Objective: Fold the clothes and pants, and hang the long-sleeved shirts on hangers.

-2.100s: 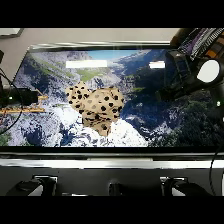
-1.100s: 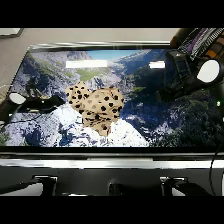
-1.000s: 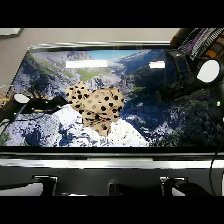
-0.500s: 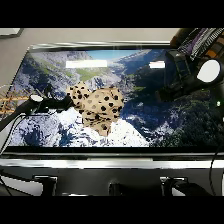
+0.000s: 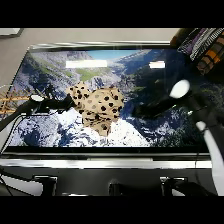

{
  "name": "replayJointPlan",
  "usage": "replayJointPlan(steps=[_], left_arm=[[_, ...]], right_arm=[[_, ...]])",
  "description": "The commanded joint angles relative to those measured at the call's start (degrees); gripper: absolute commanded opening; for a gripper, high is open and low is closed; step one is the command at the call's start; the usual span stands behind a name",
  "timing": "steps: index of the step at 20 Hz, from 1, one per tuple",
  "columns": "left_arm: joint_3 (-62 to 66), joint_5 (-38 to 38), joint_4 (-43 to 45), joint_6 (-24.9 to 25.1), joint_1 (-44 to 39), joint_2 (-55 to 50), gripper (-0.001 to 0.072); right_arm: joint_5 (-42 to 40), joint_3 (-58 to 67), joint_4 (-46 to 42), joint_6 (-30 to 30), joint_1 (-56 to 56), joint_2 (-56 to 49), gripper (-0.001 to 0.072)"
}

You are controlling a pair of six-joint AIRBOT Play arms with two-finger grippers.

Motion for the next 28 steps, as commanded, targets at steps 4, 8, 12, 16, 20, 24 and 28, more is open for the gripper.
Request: replayJointPlan(steps=[4,8,12,16,20,24,28], left_arm=[[0.07,-0.76,-0.13,0.00,0.00,-0.04,0.0026],[0.07,-0.79,-0.13,0.00,0.00,-0.04,0.0026],[0.07,-0.81,-0.13,0.00,0.00,-0.04,0.0026],[0.76,-0.98,1.22,-0.02,0.35,2.49,0.0022],[8.00,-3.19,9.05,-0.07,1.60,12.09,0.0022],[18.12,-3.91,9.62,-0.07,3.23,24.85,0.0022],[25.24,-3.74,9.62,-0.04,4.24,38.73,0.0023]], right_arm=[[-26.03,-9.90,12.96,2.19,15.15,-8.31,0.0674],[-30.51,-9.88,24.26,-0.57,17.55,-15.37,0.0673],[-34.49,-9.84,30.36,-3.41,17.49,-17.25,0.0578],[-31.32,-7.67,29.24,-6.29,16.96,-14.91,0.0034],[-24.20,3.19,15.02,1.68,6.99,-4.59,0.0034],[-15.78,20.41,9.01,1.62,-2.56,5.92,0.0034],[-11.89,32.70,0.63,2.60,-5.46,17.62,0.0034]])
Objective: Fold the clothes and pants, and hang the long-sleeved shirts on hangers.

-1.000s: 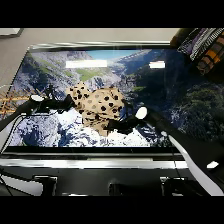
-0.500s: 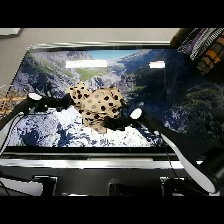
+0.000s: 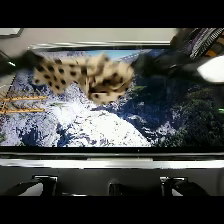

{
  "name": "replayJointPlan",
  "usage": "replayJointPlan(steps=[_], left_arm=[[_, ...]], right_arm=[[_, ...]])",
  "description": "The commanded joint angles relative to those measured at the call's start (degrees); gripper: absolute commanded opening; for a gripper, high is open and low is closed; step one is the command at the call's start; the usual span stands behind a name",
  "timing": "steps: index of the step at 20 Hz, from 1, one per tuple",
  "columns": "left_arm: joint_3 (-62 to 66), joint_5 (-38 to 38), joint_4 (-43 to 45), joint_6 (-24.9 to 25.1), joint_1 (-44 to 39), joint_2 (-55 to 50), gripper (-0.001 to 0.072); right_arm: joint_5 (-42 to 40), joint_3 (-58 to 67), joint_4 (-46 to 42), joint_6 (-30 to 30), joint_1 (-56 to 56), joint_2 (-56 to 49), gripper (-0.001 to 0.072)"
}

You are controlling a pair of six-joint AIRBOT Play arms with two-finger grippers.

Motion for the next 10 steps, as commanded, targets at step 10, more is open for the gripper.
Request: replayJointPlan(steps=[10], left_arm=[[5.51,3.32,1.46,0.04,0.85,31.10,0.0025]], right_arm=[[0.15,11.63,-9.11,5.92,-2.67,25.92,0.0035]])
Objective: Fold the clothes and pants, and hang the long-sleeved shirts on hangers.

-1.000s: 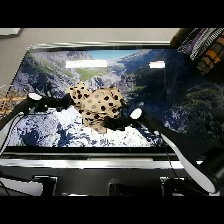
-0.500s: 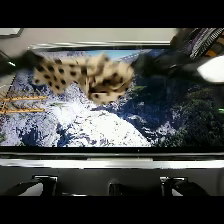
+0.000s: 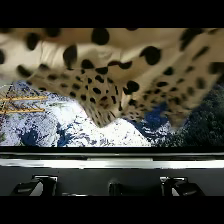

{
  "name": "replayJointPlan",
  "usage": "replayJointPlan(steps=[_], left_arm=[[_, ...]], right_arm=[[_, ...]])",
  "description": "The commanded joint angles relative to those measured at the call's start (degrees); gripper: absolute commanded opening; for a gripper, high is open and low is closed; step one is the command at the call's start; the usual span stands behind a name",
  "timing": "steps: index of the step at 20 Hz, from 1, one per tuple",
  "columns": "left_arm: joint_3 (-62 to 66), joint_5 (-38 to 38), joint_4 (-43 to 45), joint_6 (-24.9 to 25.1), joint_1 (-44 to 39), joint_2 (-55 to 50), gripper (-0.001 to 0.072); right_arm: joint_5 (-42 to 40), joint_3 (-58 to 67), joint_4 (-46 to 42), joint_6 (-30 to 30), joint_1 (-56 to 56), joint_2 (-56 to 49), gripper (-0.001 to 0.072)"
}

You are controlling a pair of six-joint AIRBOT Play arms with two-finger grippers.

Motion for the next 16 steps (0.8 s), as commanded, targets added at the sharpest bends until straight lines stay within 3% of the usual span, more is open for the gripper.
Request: replayJointPlan(steps=[1,7,10,13,16], left_arm=[[-0.11,0.26,0.15,-0.02,0.04,3.63,0.0025],[-10.36,0.35,0.13,-3.06,-0.35,-2.40,0.0025],[-17.33,2.05,0.20,-2.75,-1.73,-10.38,0.0024],[-20.55,9.20,0.15,0.02,-2.47,-21.49,0.0024],[-20.46,13.46,0.13,0.02,-2.47,-32.79,0.0025]], right_arm=[[-3.50,0.44,-2.60,1.77,-0.07,1.53,0.0035],[-11.39,0.44,-12.37,3.61,-0.07,-16.55,0.0035],[-18.84,0.46,-4.20,3.41,-0.04,-31.93,0.0036],[-26.05,0.44,6.73,-3.82,2.69,-45.83,0.0036],[-29.05,0.44,7.32,-5.05,5.92,-56.85,0.0036]])
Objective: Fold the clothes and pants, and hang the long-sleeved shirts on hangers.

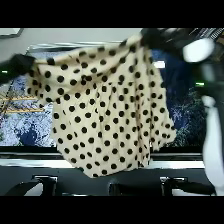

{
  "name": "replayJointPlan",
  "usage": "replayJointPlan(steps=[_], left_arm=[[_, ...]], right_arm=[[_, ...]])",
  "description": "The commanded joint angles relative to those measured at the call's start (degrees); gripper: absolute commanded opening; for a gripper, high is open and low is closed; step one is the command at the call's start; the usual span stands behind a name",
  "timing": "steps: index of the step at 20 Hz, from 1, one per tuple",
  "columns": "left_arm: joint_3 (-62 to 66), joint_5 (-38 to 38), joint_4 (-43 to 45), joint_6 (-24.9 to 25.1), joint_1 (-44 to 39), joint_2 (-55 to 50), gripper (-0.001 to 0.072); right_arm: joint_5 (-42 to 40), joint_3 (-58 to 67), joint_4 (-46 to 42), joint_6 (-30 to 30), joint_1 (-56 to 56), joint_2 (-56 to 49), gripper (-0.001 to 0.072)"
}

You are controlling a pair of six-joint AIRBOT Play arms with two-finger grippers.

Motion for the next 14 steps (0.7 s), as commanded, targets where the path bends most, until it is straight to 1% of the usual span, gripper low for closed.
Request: replayJointPlan(steps=[1,5,7,8,9,10,11,12,13,14], left_arm=[[-1.36,4.74,-0.31,0.63,-0.26,-12.81,0.0024],[-1.38,2.49,-0.33,0.57,-0.31,-21.70,0.0025],[-1.36,0.44,-0.33,-0.26,-0.28,-23.52,0.0037],[-1.36,-0.50,-0.35,-1.27,-0.02,-23.56,0.0173],[-1.14,-1.60,-0.35,-2.93,0.57,-23.19,0.0425],[-0.46,-3.43,-0.33,-4.26,1.60,-22.67,0.0632],[0.70,-6.27,-0.33,-4.61,3.19,-22.01,0.0685],[2.25,-9.77,-0.33,-4.57,5.31,-21.24,0.0685],[3.45,-12.98,-0.33,-4.57,7.54,-20.39,0.0685],[4.00,-16.06,-0.33,-4.55,10.19,-19.12,0.0685]], right_arm=[[-4.20,0.07,4.42,-2.75,2.95,-13.57,0.0036],[1.20,0.07,4.35,-2.73,3.26,-19.61,0.0045],[4.07,0.07,3.30,-2.73,2.80,-19.69,0.0130],[6.03,0.09,3.19,-2.71,2.56,-19.17,0.0223],[8.96,0.09,3.17,-2.73,1.73,-18.10,0.0321],[12.46,0.09,3.08,-2.80,0.31,-16.52,0.0392],[17.00,0.09,2.60,-3.10,-1.70,-14.36,0.0444],[21.79,0.09,1.57,-4.22,-4.00,-11.93,0.0495],[27.26,0.09,-0.13,-5.73,-6.84,-9.09,0.0561],[32.54,0.07,-2.47,-6.47,-9.62,-6.40,0.0578]])
